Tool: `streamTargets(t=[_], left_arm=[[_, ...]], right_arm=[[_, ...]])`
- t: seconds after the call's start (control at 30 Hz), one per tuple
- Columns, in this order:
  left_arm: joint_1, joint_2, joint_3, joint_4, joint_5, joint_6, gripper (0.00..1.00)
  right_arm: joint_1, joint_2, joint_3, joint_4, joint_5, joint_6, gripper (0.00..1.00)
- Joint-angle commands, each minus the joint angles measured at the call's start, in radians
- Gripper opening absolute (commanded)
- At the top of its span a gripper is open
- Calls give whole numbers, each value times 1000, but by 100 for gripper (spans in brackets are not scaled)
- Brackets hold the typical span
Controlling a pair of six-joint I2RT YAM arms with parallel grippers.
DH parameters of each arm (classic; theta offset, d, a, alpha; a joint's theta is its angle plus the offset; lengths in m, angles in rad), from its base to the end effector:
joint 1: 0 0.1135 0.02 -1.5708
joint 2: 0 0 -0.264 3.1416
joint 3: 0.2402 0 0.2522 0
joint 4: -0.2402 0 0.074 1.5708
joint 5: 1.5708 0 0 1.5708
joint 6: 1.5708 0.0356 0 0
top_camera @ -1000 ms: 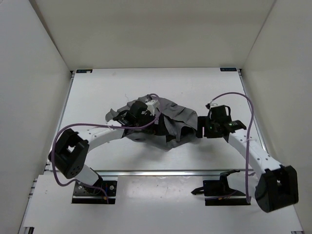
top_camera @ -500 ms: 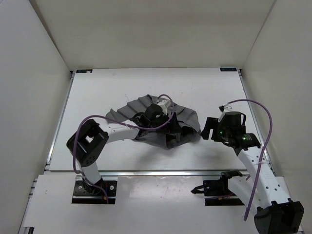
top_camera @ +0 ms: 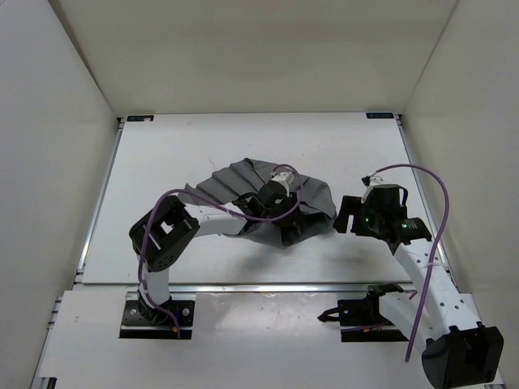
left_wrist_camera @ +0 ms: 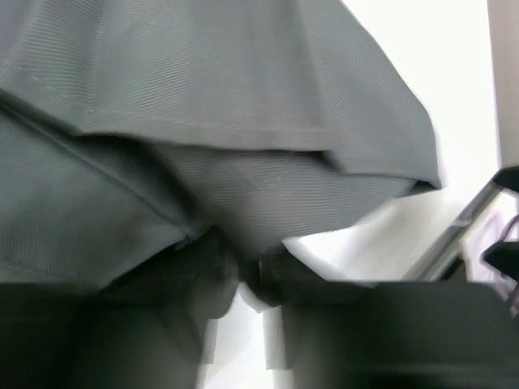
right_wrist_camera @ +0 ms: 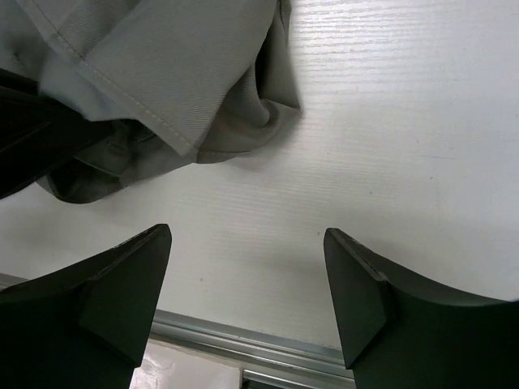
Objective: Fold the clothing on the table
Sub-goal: Flatten the skirt out
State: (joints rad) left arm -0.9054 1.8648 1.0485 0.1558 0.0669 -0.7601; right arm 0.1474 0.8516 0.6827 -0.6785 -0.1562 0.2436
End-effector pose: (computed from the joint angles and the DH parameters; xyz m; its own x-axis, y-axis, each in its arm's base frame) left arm 0.2417 -0.3118 0.1616 -0.8378 -0.0460 -0.5441 0.3315 0.7489 -0.5738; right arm 0.1672 0.0304 0.2483 -0.7791 0.1252 -0.6143 -0.0608 0.9601 0.2728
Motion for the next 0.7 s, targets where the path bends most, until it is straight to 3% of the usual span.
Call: streamTargets(t=[0.0,0.03,0.1,0.13,0.3,0.47,0.67], left_arm=[[-10,-16,48,-15,-59,39,28],[-3,-29,51,-25,-65,42,17],[13,-50,64,-44,-65,64,2],[11,-61,74,-62,-65,82,0],[48,-145,192,-153,-93,166,0],[65,-138,456,-332,-124,278,0],[95,-177,496,-371,-136,301,0]], right_arm=[[-19,1,48,22,-3,-23,74],[-16,4,52,28,-2,-24,73],[-5,15,48,40,-8,-18,73],[0,33,49,59,-6,-18,73],[52,98,64,121,4,14,73],[112,170,83,241,3,52,76],[170,242,77,404,0,112,81]])
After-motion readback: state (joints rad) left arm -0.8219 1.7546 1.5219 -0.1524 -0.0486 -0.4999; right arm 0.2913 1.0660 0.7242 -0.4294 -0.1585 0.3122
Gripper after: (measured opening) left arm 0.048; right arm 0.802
